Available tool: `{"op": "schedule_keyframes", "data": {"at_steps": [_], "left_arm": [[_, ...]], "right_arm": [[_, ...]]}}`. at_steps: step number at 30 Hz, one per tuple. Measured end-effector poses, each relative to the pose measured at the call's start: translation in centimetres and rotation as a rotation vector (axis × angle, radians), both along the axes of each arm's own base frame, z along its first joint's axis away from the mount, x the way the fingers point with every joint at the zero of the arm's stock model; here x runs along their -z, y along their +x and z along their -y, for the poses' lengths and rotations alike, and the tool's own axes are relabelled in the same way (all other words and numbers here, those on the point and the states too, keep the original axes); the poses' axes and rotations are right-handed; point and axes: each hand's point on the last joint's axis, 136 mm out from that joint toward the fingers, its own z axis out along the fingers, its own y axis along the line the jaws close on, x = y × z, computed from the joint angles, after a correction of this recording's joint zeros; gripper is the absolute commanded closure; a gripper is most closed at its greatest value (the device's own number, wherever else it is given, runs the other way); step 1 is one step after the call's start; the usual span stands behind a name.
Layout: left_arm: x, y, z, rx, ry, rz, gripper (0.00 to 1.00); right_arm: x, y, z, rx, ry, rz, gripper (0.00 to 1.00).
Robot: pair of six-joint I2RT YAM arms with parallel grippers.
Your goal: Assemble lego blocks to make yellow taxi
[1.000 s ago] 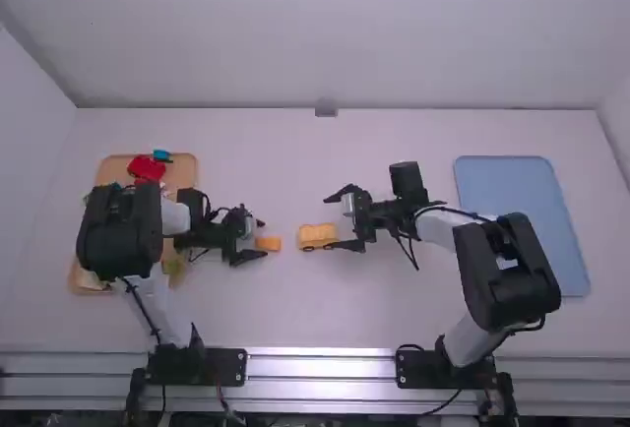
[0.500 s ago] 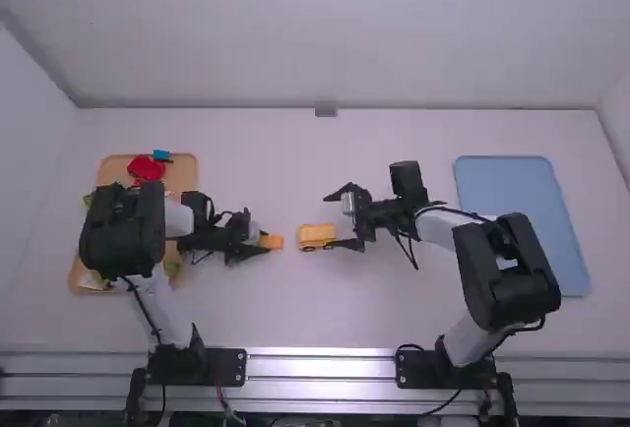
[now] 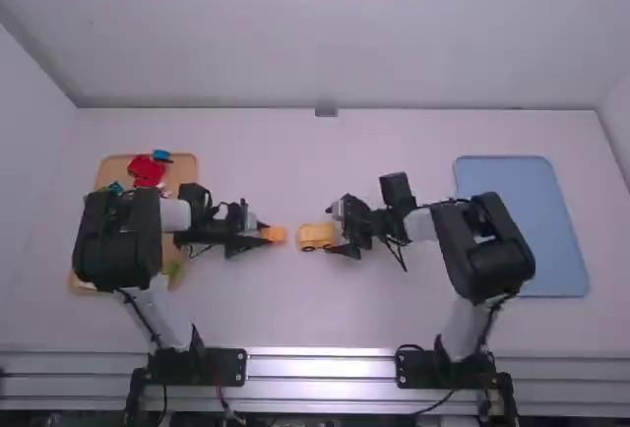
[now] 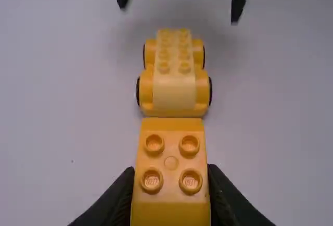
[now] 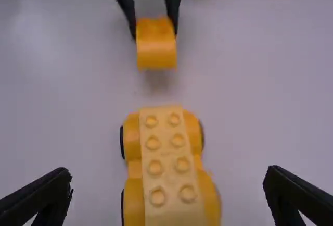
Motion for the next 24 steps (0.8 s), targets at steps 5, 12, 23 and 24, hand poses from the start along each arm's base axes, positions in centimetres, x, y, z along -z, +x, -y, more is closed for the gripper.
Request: {"op": "schedule_keyframes", "data": {"at_steps": [5, 12, 23, 24], "left_arm": [[-2.0, 0.2, 0.6, 0.011, -0.061, 0.040, 0.77], [-2.9, -0.6, 3.4, 0.108, -0.090, 0.081, 0.76], [-2.5, 1.5, 8.2, 0.131, -0.013, 0.086, 0.83], [-2.4, 1.6, 8.3, 0.124, -0.008, 0.077, 0.83]], "right_arm": [[1.4, 0.3, 0.0, -0.017, 0.058, 0.015, 0.01], [1.3, 0.5, -0.2, -0.042, 0.114, 0.046, 0.01], [2.6, 0.0, -1.5, -0.046, 0.054, 0.052, 0.01], [2.7, 0.1, -1.5, -0.041, 0.050, 0.049, 0.01]]}}
